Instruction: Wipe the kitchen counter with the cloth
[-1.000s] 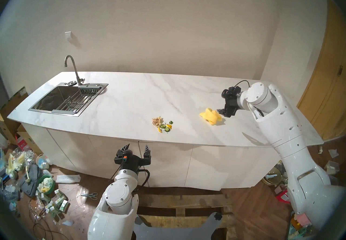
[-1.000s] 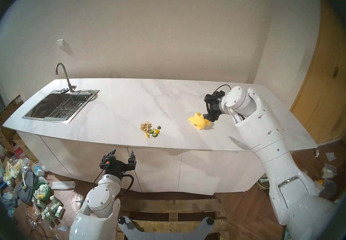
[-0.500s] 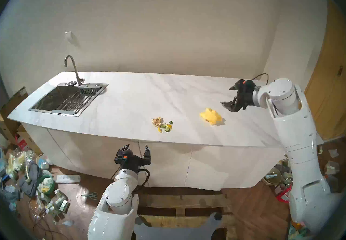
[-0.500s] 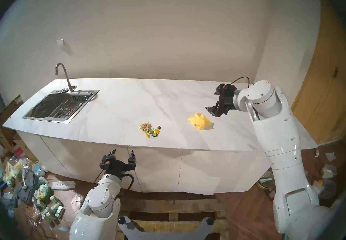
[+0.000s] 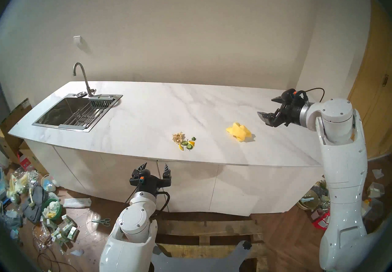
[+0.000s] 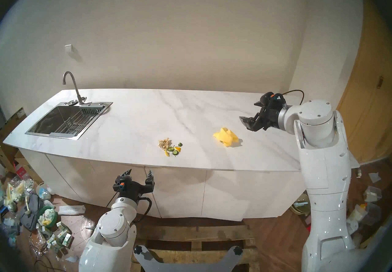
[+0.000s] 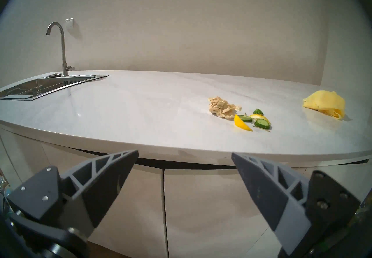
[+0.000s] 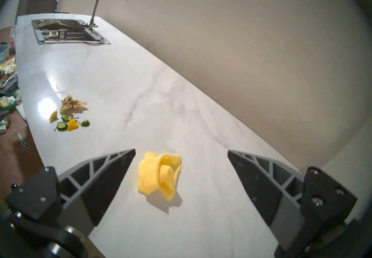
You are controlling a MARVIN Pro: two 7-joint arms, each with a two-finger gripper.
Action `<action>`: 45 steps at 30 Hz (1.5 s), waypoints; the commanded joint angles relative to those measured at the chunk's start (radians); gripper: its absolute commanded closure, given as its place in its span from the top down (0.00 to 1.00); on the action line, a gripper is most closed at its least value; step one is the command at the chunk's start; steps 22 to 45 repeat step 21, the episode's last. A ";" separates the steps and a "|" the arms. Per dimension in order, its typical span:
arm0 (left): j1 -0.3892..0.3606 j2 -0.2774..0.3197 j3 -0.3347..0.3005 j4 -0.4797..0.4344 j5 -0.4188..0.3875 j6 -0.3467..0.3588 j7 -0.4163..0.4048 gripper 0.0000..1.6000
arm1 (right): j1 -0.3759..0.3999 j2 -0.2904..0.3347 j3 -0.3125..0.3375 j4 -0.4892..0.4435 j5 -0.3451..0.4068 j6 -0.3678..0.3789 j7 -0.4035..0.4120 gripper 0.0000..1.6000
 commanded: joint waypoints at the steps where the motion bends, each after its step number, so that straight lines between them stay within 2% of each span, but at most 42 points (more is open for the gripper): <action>1: -0.004 0.002 0.002 -0.032 -0.001 -0.008 -0.005 1.00 | -0.071 -0.107 0.061 -0.117 0.026 0.036 -0.070 1.00; 4: -0.004 0.002 0.003 -0.033 -0.001 -0.008 -0.005 1.00 | -0.076 -0.130 0.057 -0.137 0.026 0.045 -0.086 1.00; 8: -0.002 0.002 0.003 -0.036 -0.002 -0.007 -0.006 1.00 | -0.122 -0.180 0.069 -0.206 0.015 0.064 -0.143 1.00; 18: 0.002 0.004 0.003 -0.041 -0.004 -0.005 -0.009 1.00 | -0.194 -0.249 0.061 -0.317 -0.022 0.102 -0.242 1.00; 45: 0.002 0.004 0.003 -0.043 -0.005 -0.004 -0.009 1.00 | -0.201 -0.259 0.055 -0.327 -0.028 0.106 -0.258 1.00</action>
